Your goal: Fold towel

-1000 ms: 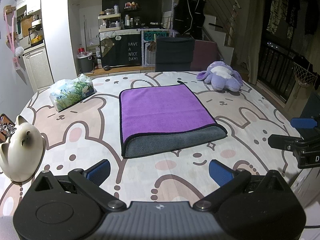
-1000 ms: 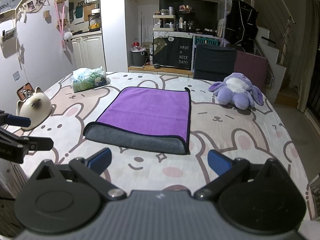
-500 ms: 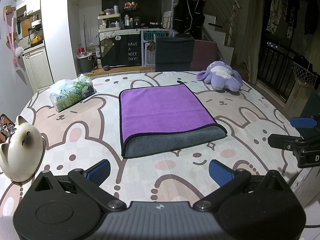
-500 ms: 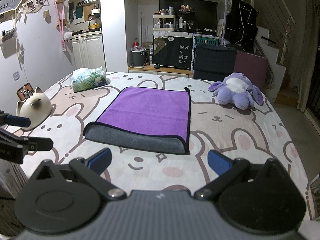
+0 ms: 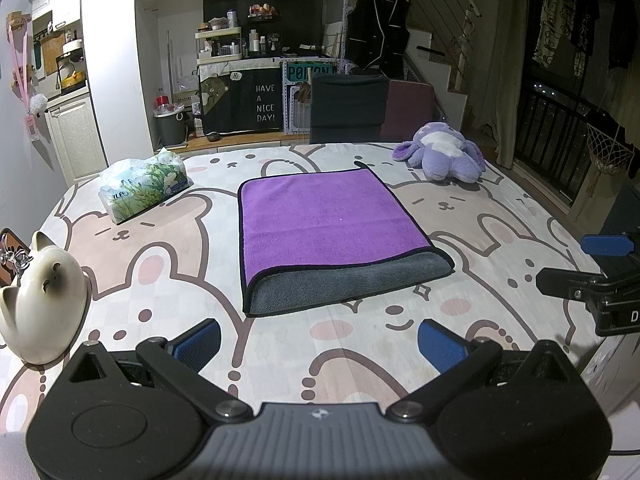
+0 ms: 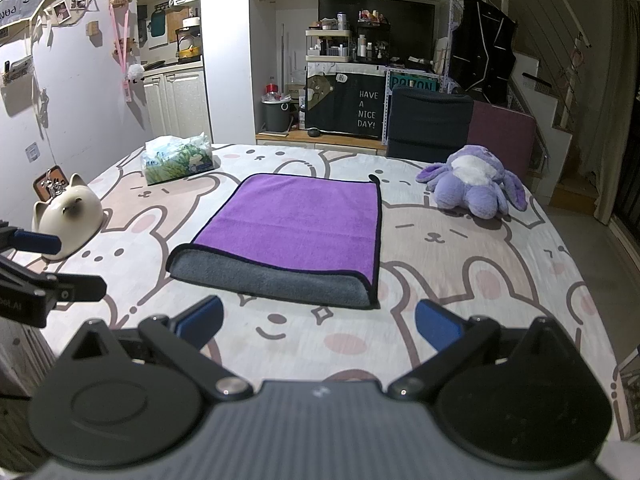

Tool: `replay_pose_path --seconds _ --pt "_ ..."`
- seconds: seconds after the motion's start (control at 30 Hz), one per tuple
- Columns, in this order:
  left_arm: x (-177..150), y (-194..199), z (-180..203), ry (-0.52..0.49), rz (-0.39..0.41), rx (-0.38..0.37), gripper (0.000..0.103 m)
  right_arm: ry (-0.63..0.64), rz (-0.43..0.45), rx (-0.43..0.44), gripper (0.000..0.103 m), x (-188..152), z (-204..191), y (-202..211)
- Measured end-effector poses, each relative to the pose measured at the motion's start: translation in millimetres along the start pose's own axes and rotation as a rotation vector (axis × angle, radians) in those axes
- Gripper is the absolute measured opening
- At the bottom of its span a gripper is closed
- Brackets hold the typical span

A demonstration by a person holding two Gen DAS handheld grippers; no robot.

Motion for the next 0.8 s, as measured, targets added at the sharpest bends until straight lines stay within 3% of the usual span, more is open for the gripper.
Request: replay_pose_path --seconds 0.8 --pt "0.0 0.0 0.1 -0.001 0.000 0.000 0.103 0.001 -0.002 0.001 0.103 -0.6 0.9 2.4"
Point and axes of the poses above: each gripper's, at about its wrist camera, not at the fingertips, and y roughly against the way its jaws point, z to its right, x to its top, the point moved 5 cm from there along -y, roughly the way its jaws point, and after that the axes turned 1 degree about -x, right-handed, at the moved point
